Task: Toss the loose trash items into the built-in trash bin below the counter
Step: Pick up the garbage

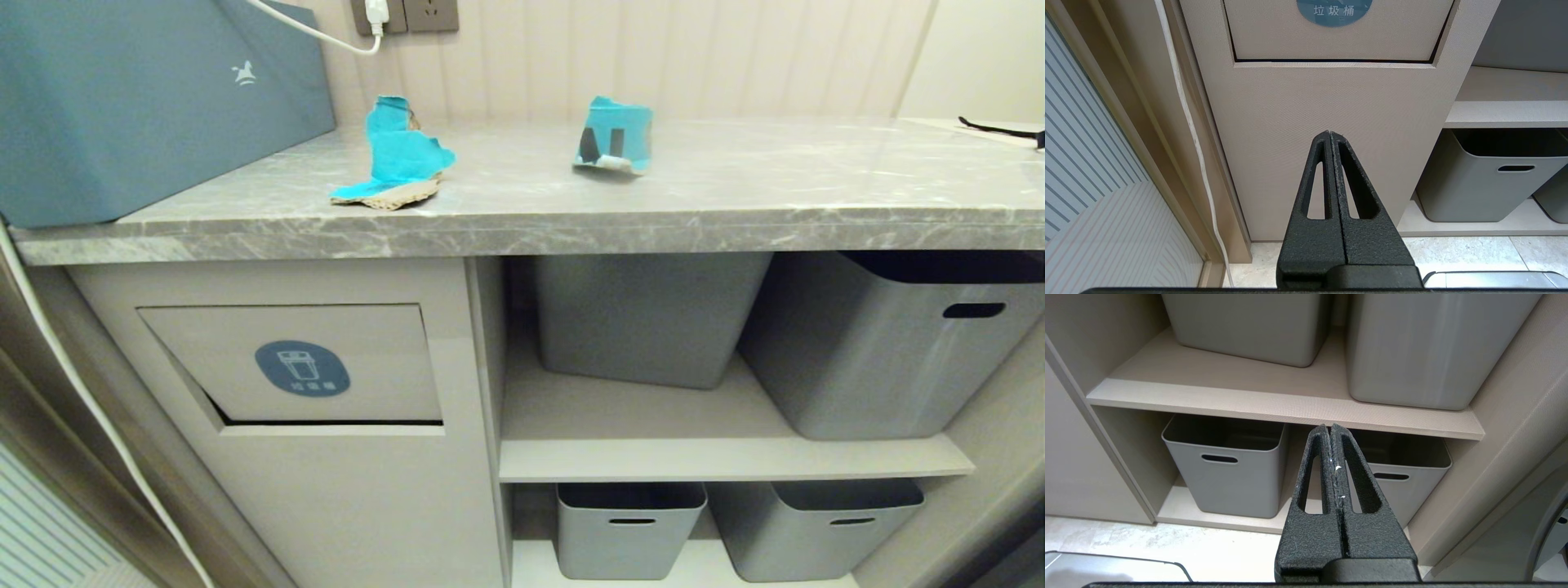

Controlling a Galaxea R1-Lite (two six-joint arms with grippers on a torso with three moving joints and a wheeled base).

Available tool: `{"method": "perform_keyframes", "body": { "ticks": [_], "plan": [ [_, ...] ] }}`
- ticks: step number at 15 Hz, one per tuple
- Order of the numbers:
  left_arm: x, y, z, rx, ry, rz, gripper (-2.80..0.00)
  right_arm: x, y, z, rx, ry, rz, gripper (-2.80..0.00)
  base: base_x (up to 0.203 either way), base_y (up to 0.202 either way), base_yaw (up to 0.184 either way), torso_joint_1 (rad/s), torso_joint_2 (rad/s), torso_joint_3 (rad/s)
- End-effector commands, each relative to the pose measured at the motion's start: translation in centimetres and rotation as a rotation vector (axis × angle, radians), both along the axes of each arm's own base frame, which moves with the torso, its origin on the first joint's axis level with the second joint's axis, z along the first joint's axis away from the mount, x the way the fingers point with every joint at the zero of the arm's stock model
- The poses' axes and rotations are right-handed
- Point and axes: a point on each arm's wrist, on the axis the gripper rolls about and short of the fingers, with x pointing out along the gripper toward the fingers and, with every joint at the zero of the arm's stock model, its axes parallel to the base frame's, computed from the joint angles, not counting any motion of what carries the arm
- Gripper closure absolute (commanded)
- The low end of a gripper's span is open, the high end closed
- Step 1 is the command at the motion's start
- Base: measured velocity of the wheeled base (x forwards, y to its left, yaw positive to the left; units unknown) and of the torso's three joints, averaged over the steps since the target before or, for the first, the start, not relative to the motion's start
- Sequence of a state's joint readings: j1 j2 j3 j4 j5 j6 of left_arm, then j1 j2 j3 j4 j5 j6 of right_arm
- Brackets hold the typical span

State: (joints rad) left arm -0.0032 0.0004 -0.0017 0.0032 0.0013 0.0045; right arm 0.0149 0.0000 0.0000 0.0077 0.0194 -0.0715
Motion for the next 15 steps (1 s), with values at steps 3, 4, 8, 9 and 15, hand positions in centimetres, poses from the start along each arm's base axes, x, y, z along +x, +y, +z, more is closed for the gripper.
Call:
{"method": "perform_keyframes", "body": {
  "ticks": [3, 4, 8, 9, 15],
  "plan": [
    [0.0, 0.0, 0.0, 0.0, 0.0, 0.0, 0.0, 0.0, 0.0, 0.0, -0.004, 0.0, 0.003, 0.0, 0.0, 0.0, 0.0, 0.0, 0.0, 0.0],
    [0.0, 0.0, 0.0, 0.0, 0.0, 0.0, 0.0, 0.0, 0.0, 0.0, 0.0, 0.0, 0.001, 0.0, 0.0, 0.0, 0.0, 0.0, 0.0, 0.0],
    [0.0, 0.0, 0.0, 0.0, 0.0, 0.0, 0.0, 0.0, 0.0, 0.0, -0.002, 0.0, 0.003, 0.0, 0.0, 0.0, 0.0, 0.043, -0.19, -0.173],
    [0.0, 0.0, 0.0, 0.0, 0.0, 0.0, 0.0, 0.0, 0.0, 0.0, -0.001, 0.0, 0.002, 0.0, 0.0, 0.0, 0.0, 0.049, -0.21, -0.281],
    [0.0, 0.0, 0.0, 0.003, 0.0, 0.0, 0.0, 0.0, 0.01, 0.0, -0.011, 0.0, 0.005, 0.0, 0.0, 0.0, 0.0, 0.173, -0.5, -0.291]
  ]
}}
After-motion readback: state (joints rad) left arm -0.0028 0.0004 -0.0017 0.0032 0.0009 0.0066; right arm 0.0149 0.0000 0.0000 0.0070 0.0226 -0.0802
